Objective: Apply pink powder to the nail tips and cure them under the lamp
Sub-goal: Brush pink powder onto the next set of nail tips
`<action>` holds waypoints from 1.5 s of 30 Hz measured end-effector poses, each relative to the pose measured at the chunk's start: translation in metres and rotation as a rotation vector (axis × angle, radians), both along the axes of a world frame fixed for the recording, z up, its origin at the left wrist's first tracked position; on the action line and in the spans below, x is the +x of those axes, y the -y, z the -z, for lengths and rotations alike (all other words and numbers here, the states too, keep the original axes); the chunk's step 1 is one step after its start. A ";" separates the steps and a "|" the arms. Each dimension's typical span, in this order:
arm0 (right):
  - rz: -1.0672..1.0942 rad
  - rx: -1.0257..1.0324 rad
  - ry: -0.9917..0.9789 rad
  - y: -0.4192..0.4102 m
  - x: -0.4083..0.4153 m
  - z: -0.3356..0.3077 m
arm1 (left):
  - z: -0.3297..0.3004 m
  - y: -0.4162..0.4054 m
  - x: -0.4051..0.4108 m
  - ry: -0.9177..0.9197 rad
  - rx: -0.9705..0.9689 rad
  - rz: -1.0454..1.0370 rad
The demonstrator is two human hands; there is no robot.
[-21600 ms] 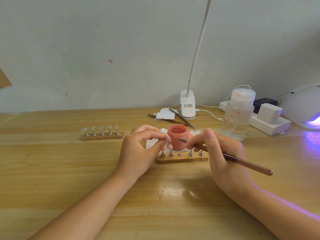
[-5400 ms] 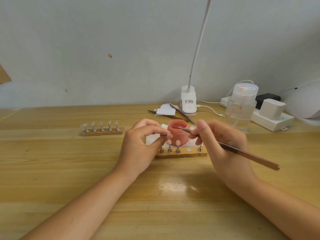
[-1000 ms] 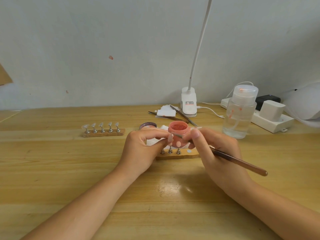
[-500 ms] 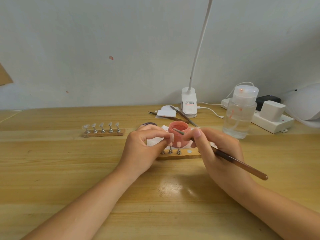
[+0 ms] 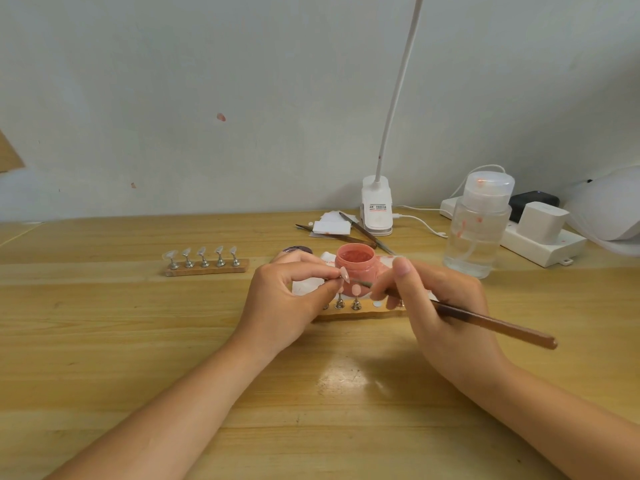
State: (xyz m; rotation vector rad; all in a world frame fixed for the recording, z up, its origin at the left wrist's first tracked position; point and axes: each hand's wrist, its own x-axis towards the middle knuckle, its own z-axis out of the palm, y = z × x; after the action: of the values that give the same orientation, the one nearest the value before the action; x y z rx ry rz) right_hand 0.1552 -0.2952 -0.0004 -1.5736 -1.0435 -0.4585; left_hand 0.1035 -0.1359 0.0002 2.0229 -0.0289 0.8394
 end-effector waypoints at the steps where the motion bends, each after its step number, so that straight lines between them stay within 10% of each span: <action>1: 0.015 -0.015 0.027 -0.001 0.000 0.000 | 0.000 0.000 0.000 0.001 0.001 -0.001; 45: 0.012 -0.024 0.013 -0.001 0.002 0.003 | 0.002 -0.001 0.001 -0.004 0.015 0.002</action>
State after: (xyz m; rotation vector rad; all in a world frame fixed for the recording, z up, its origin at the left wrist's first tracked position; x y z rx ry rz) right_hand 0.1571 -0.2946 -0.0035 -1.6007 -1.0535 -0.4658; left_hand 0.1043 -0.1347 -0.0015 2.0385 -0.0351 0.8358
